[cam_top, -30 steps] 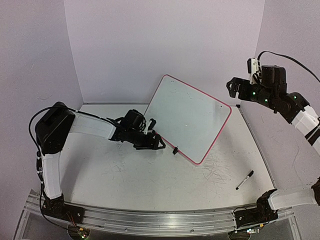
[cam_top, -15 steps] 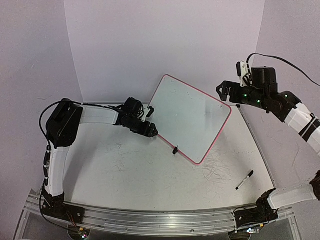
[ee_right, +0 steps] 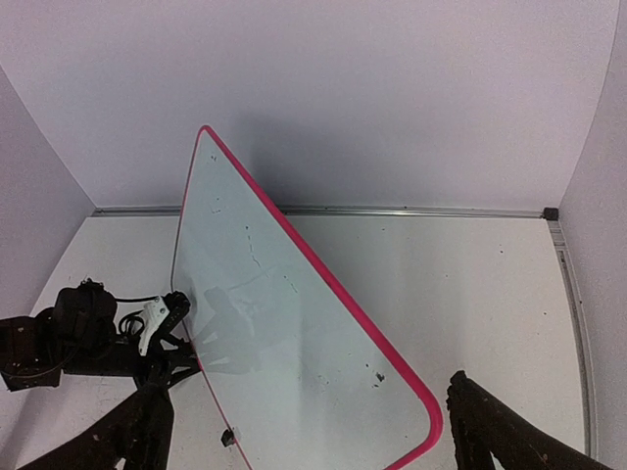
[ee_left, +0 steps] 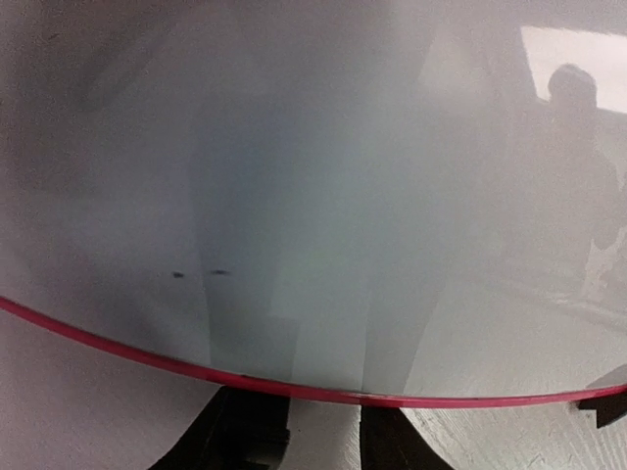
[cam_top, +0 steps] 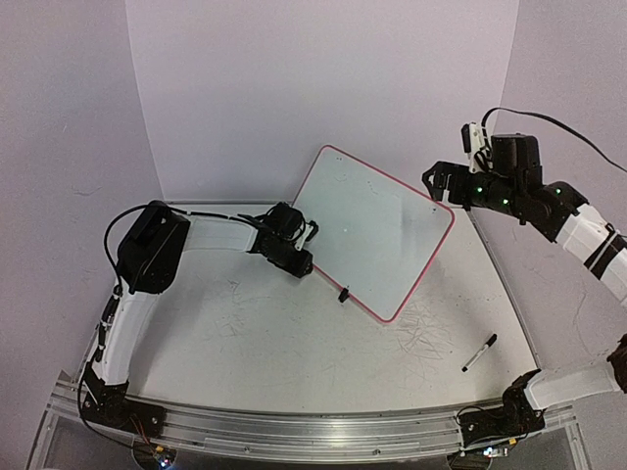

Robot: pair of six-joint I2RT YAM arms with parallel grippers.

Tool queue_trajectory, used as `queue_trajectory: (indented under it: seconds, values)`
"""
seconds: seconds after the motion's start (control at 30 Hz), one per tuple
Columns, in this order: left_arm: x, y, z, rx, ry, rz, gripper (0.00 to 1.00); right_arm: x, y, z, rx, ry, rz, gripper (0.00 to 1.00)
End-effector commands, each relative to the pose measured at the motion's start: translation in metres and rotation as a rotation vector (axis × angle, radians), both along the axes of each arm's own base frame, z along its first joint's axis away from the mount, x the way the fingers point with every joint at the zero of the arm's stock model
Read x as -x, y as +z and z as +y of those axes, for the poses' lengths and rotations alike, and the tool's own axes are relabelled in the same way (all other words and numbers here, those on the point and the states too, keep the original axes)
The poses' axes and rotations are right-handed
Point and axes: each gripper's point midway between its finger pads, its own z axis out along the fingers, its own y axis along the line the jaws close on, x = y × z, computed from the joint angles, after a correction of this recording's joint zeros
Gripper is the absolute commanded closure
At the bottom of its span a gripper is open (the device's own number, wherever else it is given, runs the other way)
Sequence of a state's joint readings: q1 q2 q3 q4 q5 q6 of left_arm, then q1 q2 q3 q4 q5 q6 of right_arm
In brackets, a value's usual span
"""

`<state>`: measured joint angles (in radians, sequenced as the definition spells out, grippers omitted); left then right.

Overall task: Write a sentence on the whiteboard
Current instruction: Move the whiteboard to the center of the board.

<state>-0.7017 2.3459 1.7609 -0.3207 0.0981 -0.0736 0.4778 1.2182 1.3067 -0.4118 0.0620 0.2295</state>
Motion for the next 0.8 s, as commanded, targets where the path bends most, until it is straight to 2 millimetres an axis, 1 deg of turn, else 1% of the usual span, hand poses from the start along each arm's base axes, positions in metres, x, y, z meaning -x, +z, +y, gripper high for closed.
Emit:
queue_trajectory:
  seconds: [0.0, 0.1, 0.23, 0.3, 0.33, 0.37, 0.4, 0.43, 0.57, 0.63, 0.77]
  values:
    - [-0.016, 0.006, -0.003, -0.005, 0.052, -0.050, 0.69, -0.001, 0.013, 0.002, -0.024, 0.003, -0.042, 0.02]
    - [-0.014, 0.008, -0.006, -0.007, 0.060, -0.055, 0.81, -0.001, 0.008, 0.003, -0.029, 0.002, -0.031, 0.02]
    - [-0.010, 0.008, -0.008, -0.044, 0.092, -0.088, 0.92, -0.001, 0.001, 0.006, -0.039, 0.010, -0.015, 0.02]
    - [-0.007, 0.007, -0.006, -0.049, 0.122, -0.087, 0.98, -0.002, 0.000, 0.008, -0.041, 0.018, -0.013, 0.02]
    - [-0.005, 0.006, -0.004, -0.048, 0.141, -0.082, 1.00, -0.002, 0.000, 0.009, -0.040, 0.021, -0.011, 0.02]
    - [-0.002, 0.003, -0.001, -0.053, 0.153, -0.082, 1.00, -0.002, -0.001, 0.012, -0.039, 0.026, -0.010, 0.02]
    - [0.000, 0.005, 0.000, -0.051, 0.167, -0.088, 1.00, -0.003, -0.001, 0.013, -0.039, 0.031, -0.010, 0.02]
    - [0.003, 0.003, 0.005, -0.064, 0.184, -0.094, 1.00, -0.003, -0.001, 0.015, -0.039, 0.035, -0.009, 0.02]
    - [0.016, 0.006, 0.018, -0.062, 0.268, -0.096, 1.00, -0.003, -0.005, 0.029, -0.047, 0.064, 0.003, 0.02]
    - [0.023, 0.007, 0.027, -0.057, 0.333, -0.091, 1.00, -0.004, -0.012, 0.041, -0.049, 0.079, 0.020, 0.02]
    - [0.042, 0.009, 0.047, -0.035, 0.510, -0.081, 1.00, -0.003, -0.033, 0.075, -0.042, 0.115, 0.072, 0.02]
